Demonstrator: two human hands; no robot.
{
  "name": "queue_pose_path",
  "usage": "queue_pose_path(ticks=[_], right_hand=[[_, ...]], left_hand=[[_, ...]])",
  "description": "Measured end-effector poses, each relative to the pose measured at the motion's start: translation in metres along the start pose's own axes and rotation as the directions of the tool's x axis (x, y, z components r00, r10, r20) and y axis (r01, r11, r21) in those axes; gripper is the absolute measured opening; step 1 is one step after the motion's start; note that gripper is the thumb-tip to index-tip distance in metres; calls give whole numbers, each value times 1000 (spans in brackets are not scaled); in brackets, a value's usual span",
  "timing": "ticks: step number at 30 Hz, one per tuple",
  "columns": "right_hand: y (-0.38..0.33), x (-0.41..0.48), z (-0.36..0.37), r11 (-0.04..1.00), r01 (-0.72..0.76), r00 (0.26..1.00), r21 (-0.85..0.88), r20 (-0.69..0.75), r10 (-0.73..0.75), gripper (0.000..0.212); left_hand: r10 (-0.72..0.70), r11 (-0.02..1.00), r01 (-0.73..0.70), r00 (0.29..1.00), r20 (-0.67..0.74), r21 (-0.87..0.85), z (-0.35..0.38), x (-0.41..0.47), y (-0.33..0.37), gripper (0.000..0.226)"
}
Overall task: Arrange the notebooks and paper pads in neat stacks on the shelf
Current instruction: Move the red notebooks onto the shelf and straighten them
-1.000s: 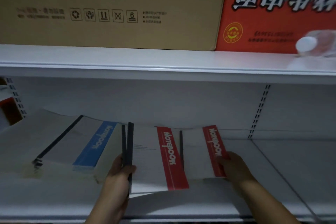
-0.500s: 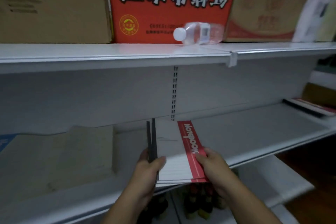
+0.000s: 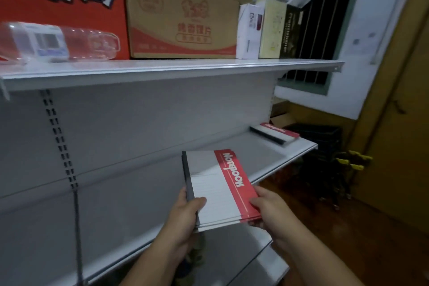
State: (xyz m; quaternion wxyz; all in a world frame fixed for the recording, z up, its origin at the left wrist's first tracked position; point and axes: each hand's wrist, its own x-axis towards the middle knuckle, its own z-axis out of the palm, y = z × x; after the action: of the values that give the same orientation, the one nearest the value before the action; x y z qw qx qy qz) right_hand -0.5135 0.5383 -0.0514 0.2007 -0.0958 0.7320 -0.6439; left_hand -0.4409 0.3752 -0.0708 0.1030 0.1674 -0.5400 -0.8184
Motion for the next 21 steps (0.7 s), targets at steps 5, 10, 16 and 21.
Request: queue_pose_path(ticks=[5,10,16,21], right_hand=[[2,39,-64,999,0,992,-42,-130,-6,32],[-2,104,-118,999,-24,970,-27,-241,16,36],[-19,192,-183,998,-38,910,-52,-413,13,41],[-12,257,-235,982,-77,887,-175,-462,-13,38]], left_hand=[[-62,997,65,993,103,-29,63,60,-24,29],[-51,999,51,989,136,1,112,140,-39,33],[-171,983,151,956,239,100,167,239,-37,26],[-207,961,175,969,137,213,206,314,-43,16]])
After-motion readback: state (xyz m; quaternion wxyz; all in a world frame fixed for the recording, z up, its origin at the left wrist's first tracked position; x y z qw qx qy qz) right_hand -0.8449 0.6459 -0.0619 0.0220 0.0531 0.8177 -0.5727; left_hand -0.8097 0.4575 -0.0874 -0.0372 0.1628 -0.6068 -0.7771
